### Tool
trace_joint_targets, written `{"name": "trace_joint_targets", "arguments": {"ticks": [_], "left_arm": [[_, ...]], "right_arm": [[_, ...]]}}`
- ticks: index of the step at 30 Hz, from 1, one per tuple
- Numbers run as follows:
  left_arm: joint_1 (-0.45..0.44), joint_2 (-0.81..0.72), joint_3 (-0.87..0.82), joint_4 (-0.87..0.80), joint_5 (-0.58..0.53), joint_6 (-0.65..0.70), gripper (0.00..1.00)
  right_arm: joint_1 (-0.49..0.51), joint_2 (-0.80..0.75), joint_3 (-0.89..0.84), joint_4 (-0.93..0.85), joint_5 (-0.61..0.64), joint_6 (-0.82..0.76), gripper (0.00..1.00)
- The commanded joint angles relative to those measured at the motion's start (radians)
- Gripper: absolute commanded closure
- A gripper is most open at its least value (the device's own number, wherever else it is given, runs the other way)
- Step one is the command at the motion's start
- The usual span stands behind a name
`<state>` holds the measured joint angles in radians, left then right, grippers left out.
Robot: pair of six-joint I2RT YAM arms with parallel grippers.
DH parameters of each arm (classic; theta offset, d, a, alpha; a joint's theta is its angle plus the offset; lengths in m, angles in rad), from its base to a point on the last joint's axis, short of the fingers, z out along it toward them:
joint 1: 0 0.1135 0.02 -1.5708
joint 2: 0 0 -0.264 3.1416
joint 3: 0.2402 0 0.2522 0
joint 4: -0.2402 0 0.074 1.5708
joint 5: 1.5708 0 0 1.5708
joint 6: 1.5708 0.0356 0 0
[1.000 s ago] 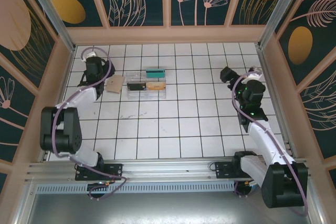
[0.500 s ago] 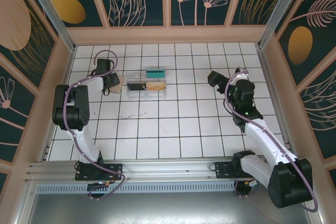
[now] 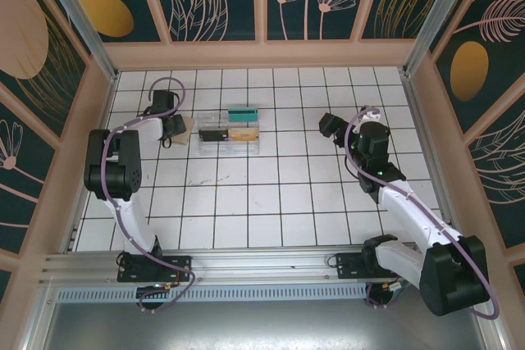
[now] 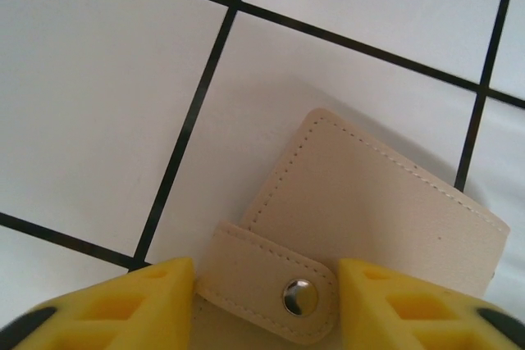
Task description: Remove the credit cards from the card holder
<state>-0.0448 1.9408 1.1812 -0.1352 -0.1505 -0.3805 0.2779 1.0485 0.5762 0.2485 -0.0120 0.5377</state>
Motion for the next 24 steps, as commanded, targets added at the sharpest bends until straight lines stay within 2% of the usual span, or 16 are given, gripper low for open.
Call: {"name": "trace_joint_targets", "arguments": {"ticks": [1, 4, 12, 15, 21, 24], "left_arm": [[0.002, 0.032, 0.018, -0.052, -0.037, 0.014, 0.67], [0.001, 0.033, 0.019, -0.063, -0.041, 0.012, 0.76], [0.000, -0.078, -0.087, -0.069, -0.032, -0.063, 0.80], [-0.003, -0.183, -0.192, -0.057, -0.009, -0.125, 0.76], [-0.030, -0.467, -0.459, -0.065, 0.025, -0.243, 0.78], [-0.075, -0.590, -0.568, -0.085, 0.050, -0.298, 0.78]], "right_arm": [[0.008, 0.007, 0.033, -0.011, 0.023, -0.012, 0.01], [0.010, 0.007, 0.036, -0.015, 0.023, -0.012, 0.01], [0.017, 0.003, 0.041, -0.029, 0.046, -0.013, 0.01], [0.022, -0.005, 0.042, -0.032, 0.046, -0.013, 0.01], [0.034, -0.012, 0.040, -0.032, 0.047, -0.012, 0.01], [0.042, -0.015, 0.042, -0.034, 0.052, -0.011, 0.01]]}}
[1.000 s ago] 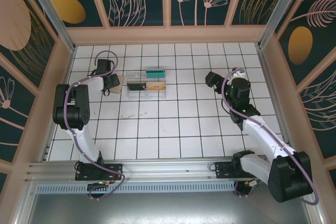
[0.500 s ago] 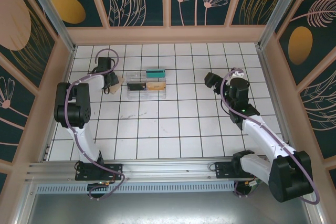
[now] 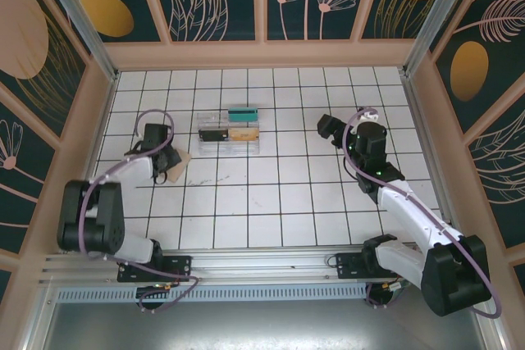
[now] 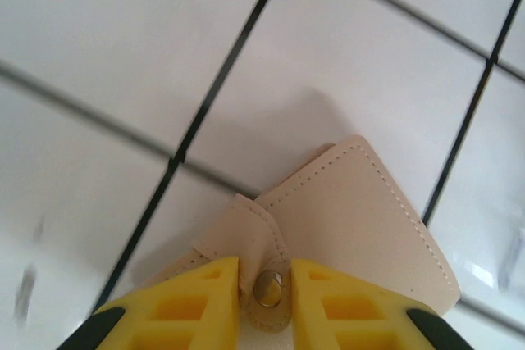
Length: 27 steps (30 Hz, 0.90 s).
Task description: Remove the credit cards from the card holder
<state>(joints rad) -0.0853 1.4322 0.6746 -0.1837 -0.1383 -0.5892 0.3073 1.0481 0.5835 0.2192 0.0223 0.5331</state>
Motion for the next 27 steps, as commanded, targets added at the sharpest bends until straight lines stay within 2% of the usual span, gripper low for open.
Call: {"name": "trace_joint_targets", "arguments": {"ticks": [1, 5, 11, 14, 17, 21, 25, 26, 27], "left_arm": [[-0.057, -0.112, -0.091, -0.051, 0.052, -0.110, 0.78], [-0.169, -0.239, -0.182, -0.063, 0.100, -0.239, 0.77], [-0.404, -0.408, -0.297, 0.017, 0.087, -0.549, 0.76], [-0.550, -0.419, -0.303, 0.100, 0.007, -0.701, 0.76], [-0.685, -0.349, -0.268, 0.175, -0.084, -0.817, 0.74], [-0.806, -0.198, -0.185, 0.275, -0.155, -0.885, 0.73], [-0.817, -0.140, -0.082, 0.216, -0.201, -0.802, 0.65], [-0.817, -0.145, -0.063, 0.178, -0.224, -0.778, 0.62], [-0.817, -0.157, -0.056, 0.141, -0.245, -0.762, 0.54]], "right_arm": [[0.016, -0.015, 0.035, -0.004, 0.019, -0.008, 0.01], [0.022, -0.019, 0.035, -0.007, 0.028, -0.012, 0.01], [0.027, -0.017, 0.031, -0.003, 0.036, -0.012, 0.01], [0.035, -0.009, 0.031, -0.001, 0.038, -0.013, 0.01], [0.045, -0.006, 0.032, -0.001, 0.040, -0.018, 0.01], [0.062, 0.004, 0.030, 0.007, 0.034, -0.029, 0.01], [0.108, 0.026, 0.029, 0.014, -0.003, -0.057, 0.03], [0.124, 0.033, 0.027, 0.010, -0.003, -0.061, 0.03], [0.144, 0.037, 0.024, 0.008, -0.003, -0.066, 0.04]]}}
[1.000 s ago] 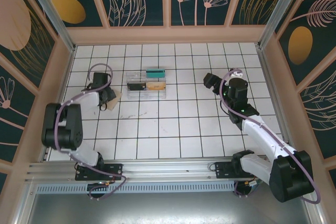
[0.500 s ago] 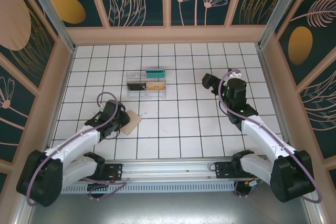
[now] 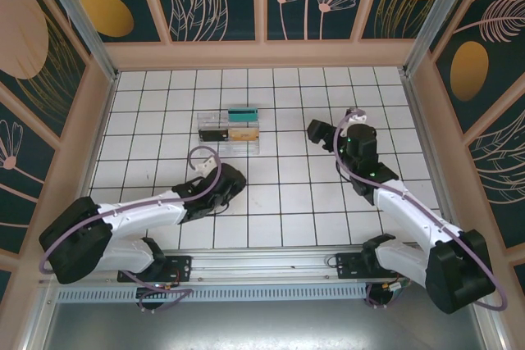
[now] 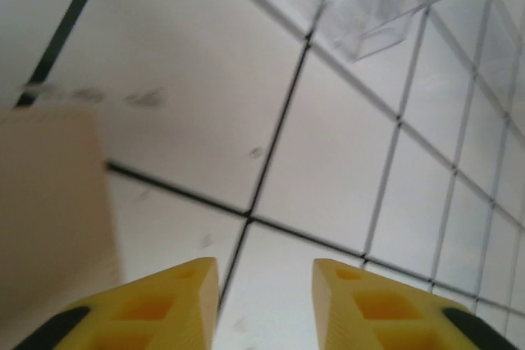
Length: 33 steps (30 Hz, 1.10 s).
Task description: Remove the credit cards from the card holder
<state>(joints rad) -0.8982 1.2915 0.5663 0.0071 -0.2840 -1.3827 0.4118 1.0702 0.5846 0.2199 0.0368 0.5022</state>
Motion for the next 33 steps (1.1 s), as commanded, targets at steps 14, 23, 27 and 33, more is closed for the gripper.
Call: {"name": "trace_joint_targets", "arguments": {"ticks": [14, 23, 27, 33], "left_arm": [[0.123, -0.305, -0.142, -0.338, -0.112, 0.202, 0.01], [0.171, -0.212, -0.231, -0.144, -0.020, 0.286, 0.01], [0.170, -0.191, -0.252, 0.023, 0.105, 0.284, 0.01], [0.104, -0.197, -0.301, 0.303, 0.204, 0.158, 0.01]], "right_arm": [[0.352, -0.043, -0.009, -0.074, 0.060, -0.043, 0.04], [0.425, -0.041, -0.006, -0.109, 0.140, -0.034, 0.04], [0.427, -0.058, -0.015, -0.116, 0.156, -0.033, 0.04], [0.427, -0.083, -0.041, -0.124, 0.190, -0.030, 0.03]]}}
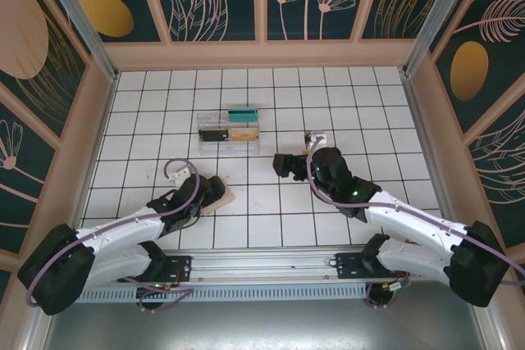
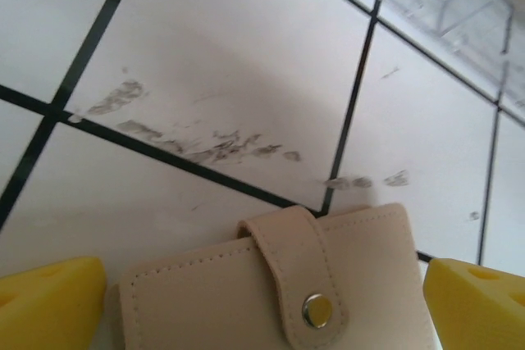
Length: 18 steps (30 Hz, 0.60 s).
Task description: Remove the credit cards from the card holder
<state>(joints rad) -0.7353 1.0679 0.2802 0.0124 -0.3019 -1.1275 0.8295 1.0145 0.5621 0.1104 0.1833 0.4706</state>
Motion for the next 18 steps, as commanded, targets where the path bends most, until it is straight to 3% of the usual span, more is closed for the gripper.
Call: {"name": "trace_joint_targets", "arguments": {"ticks": [1, 10, 14, 16, 18], "left_arm": [[-0.088, 0.042, 0.002, 0.313, 0.211, -0.106, 0.01], [-0.261, 0.353, 0.190, 0.488, 0.218, -0.161, 0.01], [-0.303, 0.397, 0.297, 0.364, 0.145, -0.139, 0.01], [-0.303, 0.383, 0.314, 0.291, 0.105, -0.129, 0.01], [-0.302, 0.354, 0.314, 0.239, 0.064, -0.111, 0.01]], "right_arm": [[0.008, -0.031, -0.019, -0.017, 0.054, 0.002, 0.03], [0.003, -0.055, -0.027, -0.052, 0.105, 0.003, 0.02], [0.000, -0.065, -0.029, -0.077, 0.079, 0.006, 0.04], [0.000, -0.065, -0.035, -0.083, 0.050, 0.020, 0.10], [0.000, -0.065, -0.047, -0.087, 0.008, 0.030, 0.25]]}}
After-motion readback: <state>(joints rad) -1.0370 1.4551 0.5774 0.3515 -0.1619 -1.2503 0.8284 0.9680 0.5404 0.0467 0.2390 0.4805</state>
